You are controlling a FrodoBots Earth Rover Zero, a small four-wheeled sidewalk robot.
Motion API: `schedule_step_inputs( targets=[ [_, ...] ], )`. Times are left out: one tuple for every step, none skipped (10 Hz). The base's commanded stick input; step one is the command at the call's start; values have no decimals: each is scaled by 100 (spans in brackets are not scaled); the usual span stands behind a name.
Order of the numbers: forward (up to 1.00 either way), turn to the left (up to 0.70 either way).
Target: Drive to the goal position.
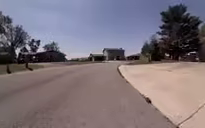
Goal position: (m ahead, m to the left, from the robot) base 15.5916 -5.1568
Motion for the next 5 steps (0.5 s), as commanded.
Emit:
schedule_step_inputs(
  targets=[
    [70,0],
    [70,0],
    [70,0],
    [70,0],
    [70,0]
  ],
)
